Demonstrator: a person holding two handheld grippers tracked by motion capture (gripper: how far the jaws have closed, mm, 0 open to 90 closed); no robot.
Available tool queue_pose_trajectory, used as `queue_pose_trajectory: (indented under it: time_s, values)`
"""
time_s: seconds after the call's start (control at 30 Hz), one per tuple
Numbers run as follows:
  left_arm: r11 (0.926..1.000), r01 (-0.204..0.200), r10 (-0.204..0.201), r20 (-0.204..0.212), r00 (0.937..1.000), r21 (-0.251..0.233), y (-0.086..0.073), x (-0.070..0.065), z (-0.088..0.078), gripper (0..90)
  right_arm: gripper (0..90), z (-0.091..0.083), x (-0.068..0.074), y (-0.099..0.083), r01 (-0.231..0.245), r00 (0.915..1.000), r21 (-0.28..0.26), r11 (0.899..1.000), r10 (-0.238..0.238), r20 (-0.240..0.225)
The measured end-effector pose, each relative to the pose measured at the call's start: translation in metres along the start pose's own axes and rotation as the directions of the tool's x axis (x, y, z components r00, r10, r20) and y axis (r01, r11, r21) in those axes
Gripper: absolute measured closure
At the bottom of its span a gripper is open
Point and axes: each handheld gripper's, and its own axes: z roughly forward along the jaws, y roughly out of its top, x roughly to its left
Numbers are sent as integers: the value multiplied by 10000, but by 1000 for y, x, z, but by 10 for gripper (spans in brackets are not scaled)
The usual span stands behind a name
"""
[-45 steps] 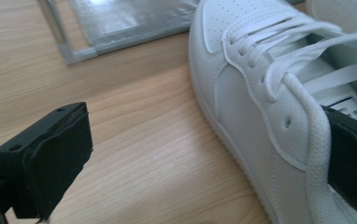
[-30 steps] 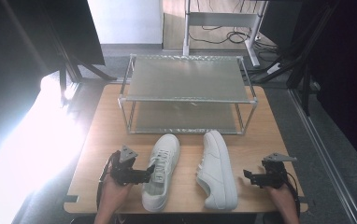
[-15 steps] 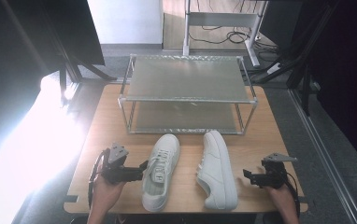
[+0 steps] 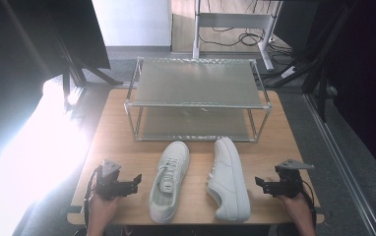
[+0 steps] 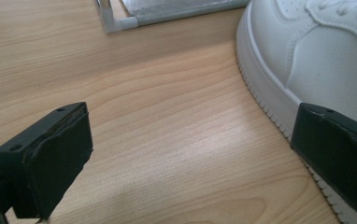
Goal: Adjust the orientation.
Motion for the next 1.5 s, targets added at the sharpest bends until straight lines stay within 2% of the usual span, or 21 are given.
queue_pose_trajectory:
  time_s: [0.2,0.4,0.6,0.63,0.67,0.7,0.8,1.0,1.2,1.33,1.47,1.5]
  values:
    - [10000,-40,40,-249,9997,11,-5,3,0,0,11,-11,9,15,173,9998,-370,9992,-176,-78]
    - [9992,397,-395,-188,9990,80,-8,9,-1,0,7,-19,22,29,342,9989,-588,9977,-360,-306]
    - [9987,469,-465,-239,9986,175,-9,10,0,0,2,-24,40,44,671,9956,-610,9959,-709,-615]
    - [9987,469,-465,-239,9986,175,-9,10,0,0,2,-24,40,44,671,9956,-610,9959,-709,-615]
    - [9987,434,-427,-262,9987,281,-9,10,1,0,2,-24,47,48,835,9936,-601,9947,-877,-710]
    - [9987,434,-427,-262,9987,281,-9,10,1,0,2,-24,47,48,835,9936,-601,9947,-877,-710]
    - [9986,395,-387,-233,9990,352,-9,9,2,0,3,-20,60,53,1041,9910,-611,9927,-1087,-779]
    - [9982,375,-364,-244,9990,459,-9,8,3,0,3,-6,76,55,1399,9859,-515,9888,-1439,-852]
    - [9976,373,-358,-266,9990,581,-10,8,4,0,1,1,78,53,1629,9838,-373,9859,-1652,-701]
    - [9971,390,-369,-323,9988,656,-10,8,4,0,2,-2,75,51,1727,9828,-477,9838,-1753,-582]
    - [9969,396,-375,-325,9988,676,-10,9,4,0,0,-5,67,48,1377,9882,-478,9893,-1405,-610]
    - [9969,405,-382,-351,9987,670,-10,9,4,0,0,-8,62,46,1157,9911,-518,9919,-1187,-610]
